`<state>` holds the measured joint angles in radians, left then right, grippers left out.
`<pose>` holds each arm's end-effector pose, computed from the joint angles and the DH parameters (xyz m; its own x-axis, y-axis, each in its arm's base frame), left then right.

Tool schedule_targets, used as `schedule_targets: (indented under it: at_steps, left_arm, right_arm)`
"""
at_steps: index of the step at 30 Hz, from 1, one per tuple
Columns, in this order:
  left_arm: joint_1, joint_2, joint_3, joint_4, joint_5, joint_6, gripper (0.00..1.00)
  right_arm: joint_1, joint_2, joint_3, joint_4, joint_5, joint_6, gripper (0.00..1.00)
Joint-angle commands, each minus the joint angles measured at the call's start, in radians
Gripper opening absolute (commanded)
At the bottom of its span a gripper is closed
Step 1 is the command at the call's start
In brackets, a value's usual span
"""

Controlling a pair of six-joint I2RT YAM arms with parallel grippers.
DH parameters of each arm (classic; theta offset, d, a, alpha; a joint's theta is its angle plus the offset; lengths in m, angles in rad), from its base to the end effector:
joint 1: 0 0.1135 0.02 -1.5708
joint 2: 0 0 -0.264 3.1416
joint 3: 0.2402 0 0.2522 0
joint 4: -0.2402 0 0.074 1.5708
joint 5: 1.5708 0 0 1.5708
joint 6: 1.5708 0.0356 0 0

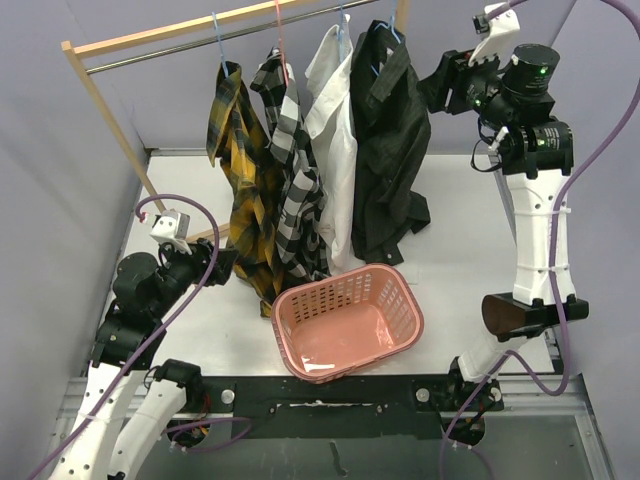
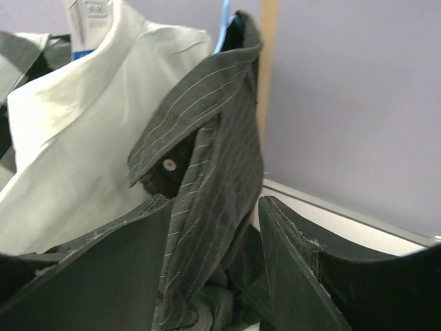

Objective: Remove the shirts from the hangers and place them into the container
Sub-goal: Pick up the hanger from the clothesline.

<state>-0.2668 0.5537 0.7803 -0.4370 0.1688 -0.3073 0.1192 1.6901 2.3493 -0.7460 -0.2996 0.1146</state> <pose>0.1213 -0.0393 0.3430 -0.3186 -0.2220 -0.9215 0.3379 0.8817 -0.3293 0.3124 0.0480 0.5637 -0.1319 0.0942 -0.9868 -0.3930 0.9089 0.1393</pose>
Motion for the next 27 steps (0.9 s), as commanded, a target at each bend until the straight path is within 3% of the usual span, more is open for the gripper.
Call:
schedule_targets:
  at_steps: [1,12,17,19,20,27]
  left_arm:
    - [0.004,-0.003,0.008,0.058,0.013,-0.004,0.60]
    - [0.006,0.000,0.008,0.059,0.014,-0.004,0.60]
    - [0.005,0.006,0.008,0.057,0.009,-0.006,0.60]
    - [0.007,0.006,0.008,0.057,0.006,-0.007,0.60]
    - [0.007,0.006,0.008,0.056,0.006,-0.008,0.60]
    - [0.014,0.005,0.008,0.055,-0.002,-0.011,0.60]
  right_arm:
    - [0.005,-0.031,-0.026,0.044,-0.126,0.032,0.54]
    - [0.020,-0.031,-0.108,0.046,-0.126,0.023,0.42]
    - [0.039,-0.030,-0.108,0.030,-0.054,0.003,0.22]
    - [0.049,-0.032,-0.104,0.031,-0.007,-0.001,0.03]
    - [0.058,-0.033,-0.104,0.036,0.025,-0.004,0.00]
    - [0.123,-0.030,-0.093,0.105,0.143,-0.040,0.00]
